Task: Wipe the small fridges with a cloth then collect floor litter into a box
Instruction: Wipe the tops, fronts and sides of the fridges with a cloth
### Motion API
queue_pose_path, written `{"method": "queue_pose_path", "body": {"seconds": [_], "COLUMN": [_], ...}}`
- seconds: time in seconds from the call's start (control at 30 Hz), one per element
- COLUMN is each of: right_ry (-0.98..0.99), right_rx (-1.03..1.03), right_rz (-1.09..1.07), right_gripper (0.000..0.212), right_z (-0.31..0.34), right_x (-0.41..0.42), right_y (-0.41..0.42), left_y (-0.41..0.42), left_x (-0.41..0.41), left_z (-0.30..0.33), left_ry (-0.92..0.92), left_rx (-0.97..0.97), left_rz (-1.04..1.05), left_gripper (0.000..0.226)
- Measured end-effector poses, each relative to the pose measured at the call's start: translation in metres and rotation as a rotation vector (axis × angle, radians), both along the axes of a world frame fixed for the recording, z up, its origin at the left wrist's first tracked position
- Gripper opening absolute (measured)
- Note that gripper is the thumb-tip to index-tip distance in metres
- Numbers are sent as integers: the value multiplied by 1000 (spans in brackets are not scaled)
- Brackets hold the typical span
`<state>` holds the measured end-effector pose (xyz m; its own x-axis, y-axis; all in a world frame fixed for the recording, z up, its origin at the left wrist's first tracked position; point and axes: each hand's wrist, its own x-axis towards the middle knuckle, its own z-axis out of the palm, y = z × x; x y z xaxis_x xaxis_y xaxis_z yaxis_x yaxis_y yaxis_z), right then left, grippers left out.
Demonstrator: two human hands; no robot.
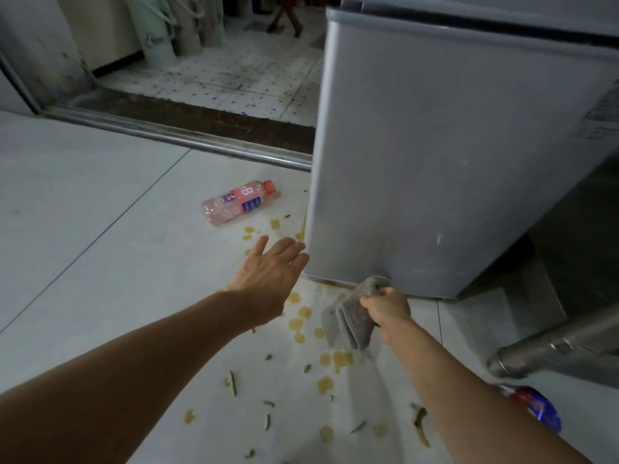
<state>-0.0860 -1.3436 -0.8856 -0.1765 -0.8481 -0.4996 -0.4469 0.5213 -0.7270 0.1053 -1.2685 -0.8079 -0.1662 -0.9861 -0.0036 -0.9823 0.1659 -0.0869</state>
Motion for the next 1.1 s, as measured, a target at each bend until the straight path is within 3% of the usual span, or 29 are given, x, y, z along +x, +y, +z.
{"method": "queue_pose_path", "body": {"seconds": [0.17, 0.33, 0.57, 0.67, 0.93, 1.1], "right_ry": [-249, -634, -1148, -1177, -1162, -1118], "right_rx": [119, 453, 588, 610, 545, 449], "right_rz": [20, -227, -535, -545, -640, -685], "right_gripper": [31, 34, 34, 42, 17, 27], "right_z": [-12, -20, -21, -17, -21, -17], "right_x": [61, 108, 120, 117, 60, 17], "right_y": [-1, -14, -22, -23, -34, -38], "left_y": [-6, -19, -35, -38, -39, -33], "left_x": [17, 25, 25, 21, -4, -21], "left_z": [-9, -14, -17, -18, -25, -26], "left_ry": [151, 252, 291, 306, 379, 417], "left_rx": [-43, -52, -6, 15, 29, 20], "left_rz": [98, 112, 119, 128, 208, 250], "left_gripper": [77, 77, 70, 71, 81, 80]}}
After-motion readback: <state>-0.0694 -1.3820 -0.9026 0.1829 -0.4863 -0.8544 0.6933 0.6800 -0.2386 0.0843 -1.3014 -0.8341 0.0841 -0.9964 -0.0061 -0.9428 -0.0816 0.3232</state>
